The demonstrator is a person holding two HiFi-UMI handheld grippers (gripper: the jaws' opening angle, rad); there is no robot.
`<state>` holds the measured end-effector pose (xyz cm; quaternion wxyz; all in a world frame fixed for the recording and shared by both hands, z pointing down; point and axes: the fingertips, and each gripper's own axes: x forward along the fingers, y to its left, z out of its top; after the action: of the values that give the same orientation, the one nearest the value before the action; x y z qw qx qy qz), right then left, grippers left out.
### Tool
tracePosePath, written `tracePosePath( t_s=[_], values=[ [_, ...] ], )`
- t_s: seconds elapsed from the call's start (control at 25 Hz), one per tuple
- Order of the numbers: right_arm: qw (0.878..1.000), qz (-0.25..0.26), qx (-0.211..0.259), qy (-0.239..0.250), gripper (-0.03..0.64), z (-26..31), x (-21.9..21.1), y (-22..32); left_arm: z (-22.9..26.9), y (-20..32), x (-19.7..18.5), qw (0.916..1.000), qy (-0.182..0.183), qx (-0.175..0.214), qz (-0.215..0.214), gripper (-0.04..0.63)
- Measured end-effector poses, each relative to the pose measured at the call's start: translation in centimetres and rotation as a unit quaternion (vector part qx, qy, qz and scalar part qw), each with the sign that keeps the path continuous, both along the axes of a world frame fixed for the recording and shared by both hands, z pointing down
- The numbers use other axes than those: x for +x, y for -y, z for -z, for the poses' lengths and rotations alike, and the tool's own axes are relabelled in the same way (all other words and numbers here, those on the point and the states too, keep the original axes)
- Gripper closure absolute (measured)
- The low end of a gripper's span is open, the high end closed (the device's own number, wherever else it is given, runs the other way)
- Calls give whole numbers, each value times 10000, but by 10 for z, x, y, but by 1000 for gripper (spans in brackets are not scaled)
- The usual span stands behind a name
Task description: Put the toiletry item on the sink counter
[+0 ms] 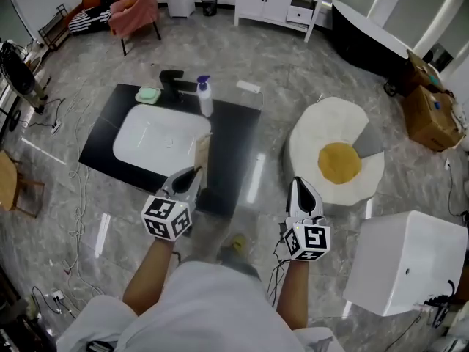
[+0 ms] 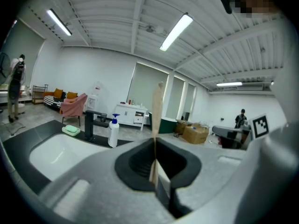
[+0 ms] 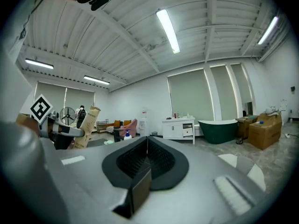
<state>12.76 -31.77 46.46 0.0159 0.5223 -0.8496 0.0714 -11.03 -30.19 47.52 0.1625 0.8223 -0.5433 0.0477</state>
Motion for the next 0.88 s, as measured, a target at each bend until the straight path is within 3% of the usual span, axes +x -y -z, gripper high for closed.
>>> tracePosePath(
  t_s=[0.4, 0.88],
  values=[
    [9996, 238, 74, 108, 612, 1, 19, 49, 2, 39, 24, 9997, 131, 19, 218, 589],
    [9989, 422, 138, 149, 612, 6, 0, 61, 3, 57, 19, 9997, 170, -39, 175, 589]
  ],
)
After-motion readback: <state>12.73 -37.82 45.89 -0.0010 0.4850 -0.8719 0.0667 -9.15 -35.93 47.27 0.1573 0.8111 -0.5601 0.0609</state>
